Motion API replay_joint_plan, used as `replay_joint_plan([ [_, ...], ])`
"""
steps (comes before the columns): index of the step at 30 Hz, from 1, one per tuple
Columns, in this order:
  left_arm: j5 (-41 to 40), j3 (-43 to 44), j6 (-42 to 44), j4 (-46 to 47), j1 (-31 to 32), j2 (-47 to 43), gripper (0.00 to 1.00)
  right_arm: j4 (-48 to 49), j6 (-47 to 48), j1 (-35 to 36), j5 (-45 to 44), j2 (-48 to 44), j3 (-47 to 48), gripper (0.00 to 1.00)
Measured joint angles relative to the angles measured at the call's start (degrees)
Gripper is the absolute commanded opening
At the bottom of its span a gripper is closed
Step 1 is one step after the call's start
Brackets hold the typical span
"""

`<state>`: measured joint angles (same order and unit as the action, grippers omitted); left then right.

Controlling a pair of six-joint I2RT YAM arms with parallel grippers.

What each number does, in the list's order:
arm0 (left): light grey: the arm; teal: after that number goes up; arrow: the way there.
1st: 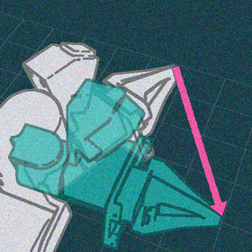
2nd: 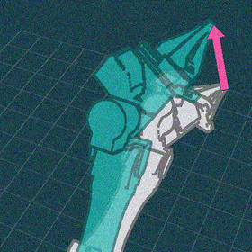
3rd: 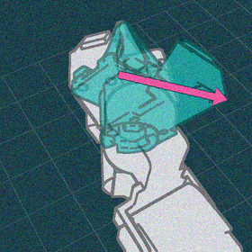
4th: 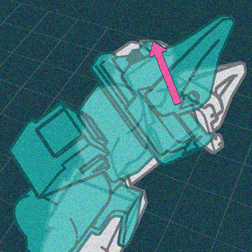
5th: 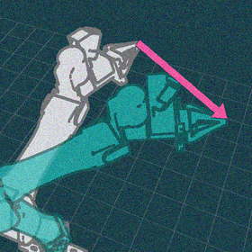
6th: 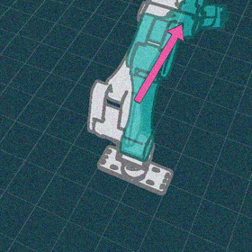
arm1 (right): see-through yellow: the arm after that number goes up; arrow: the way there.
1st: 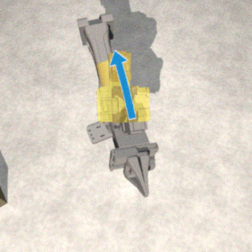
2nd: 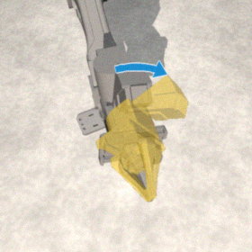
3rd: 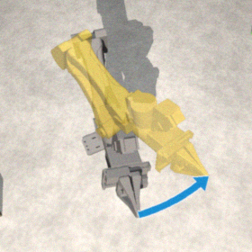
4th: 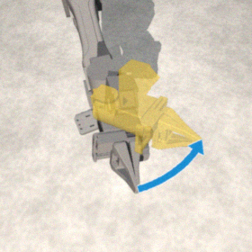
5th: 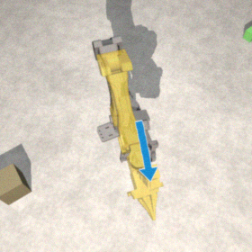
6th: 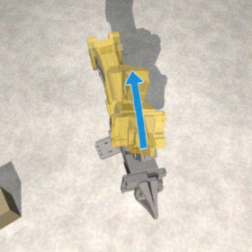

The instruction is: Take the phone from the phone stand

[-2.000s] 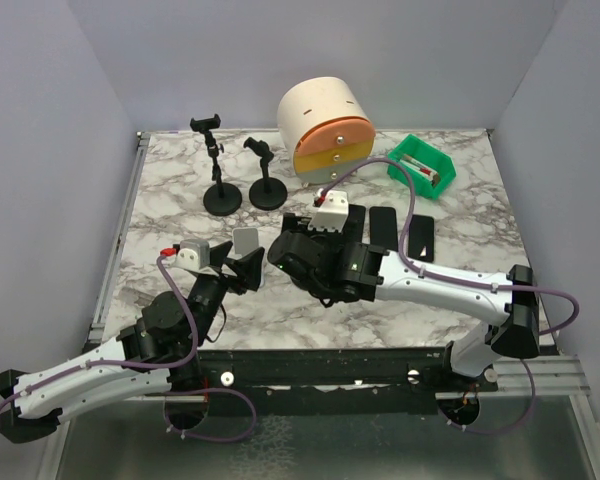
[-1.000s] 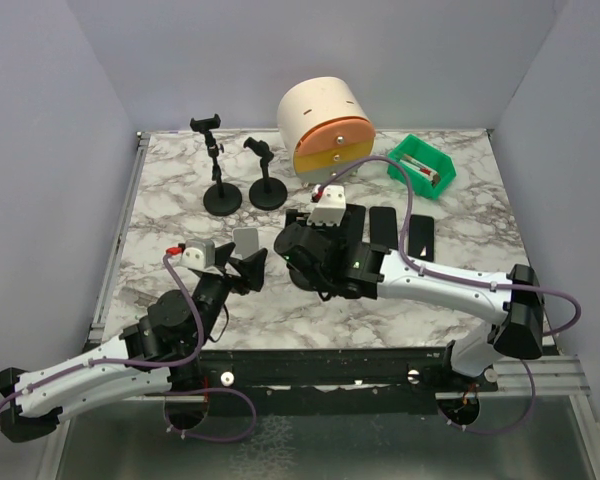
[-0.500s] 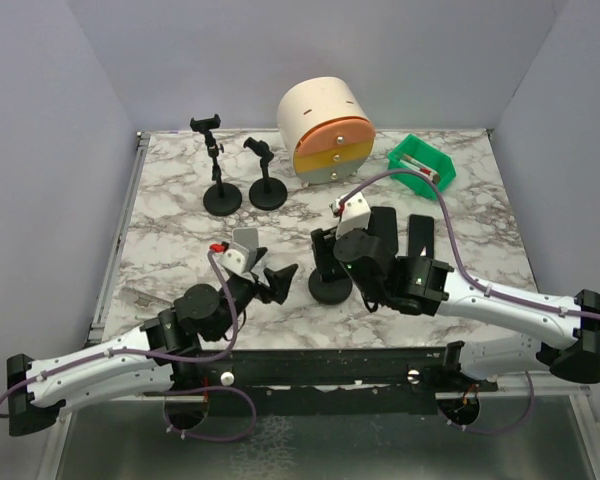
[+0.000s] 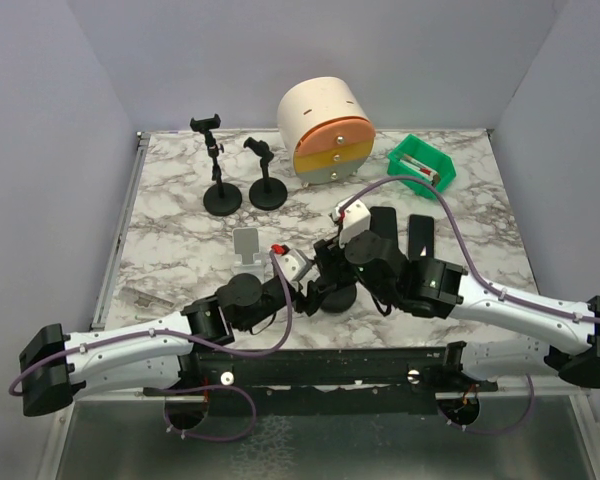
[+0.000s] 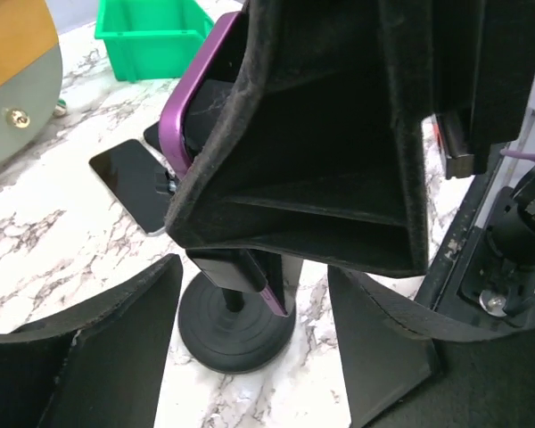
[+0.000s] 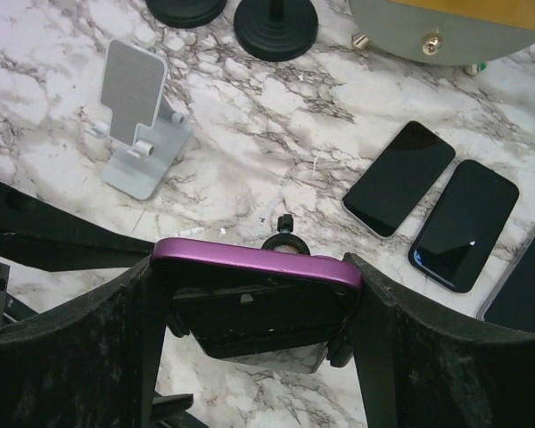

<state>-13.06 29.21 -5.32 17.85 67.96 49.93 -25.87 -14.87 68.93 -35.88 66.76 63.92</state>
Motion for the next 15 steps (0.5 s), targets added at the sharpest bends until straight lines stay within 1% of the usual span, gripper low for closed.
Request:
replay_joint_plan([
  [4,-0.66,-0.46,0.09,2.56,0.0,1.14,0.53,0.11,0.02,-0.02,0.98,-1.27,-1.25,0.0],
  [7,-0.61,-2.14,-0.11,5.81,-0.15,0.72,0.38,0.15,0.0,-0.02,2.16,-2.25,-2.25,0.0],
  [8,-0.5,-2.73,-0.26,6.64,-0.35,0.7,0.36,0.26,0.0,-0.02,2.49,-2.49,-2.54,0.0],
  [9,-0.22,-3.45,-0.85,7.61,-0.72,0.74,0.35,0.57,-0.02,-0.02,2.8,-2.84,-2.99,0.0],
  [12,1.66,-4.28,-2.34,9.44,-1.79,1.33,0.39,1.38,-0.04,-0.04,3.17,-3.93,-4.17,0.0],
  [15,3.37,-4.37,-3.87,10.8,-2.6,2.6,0.4,1.95,-0.07,-0.13,3.61,-4.81,-4.98,0.0],
])
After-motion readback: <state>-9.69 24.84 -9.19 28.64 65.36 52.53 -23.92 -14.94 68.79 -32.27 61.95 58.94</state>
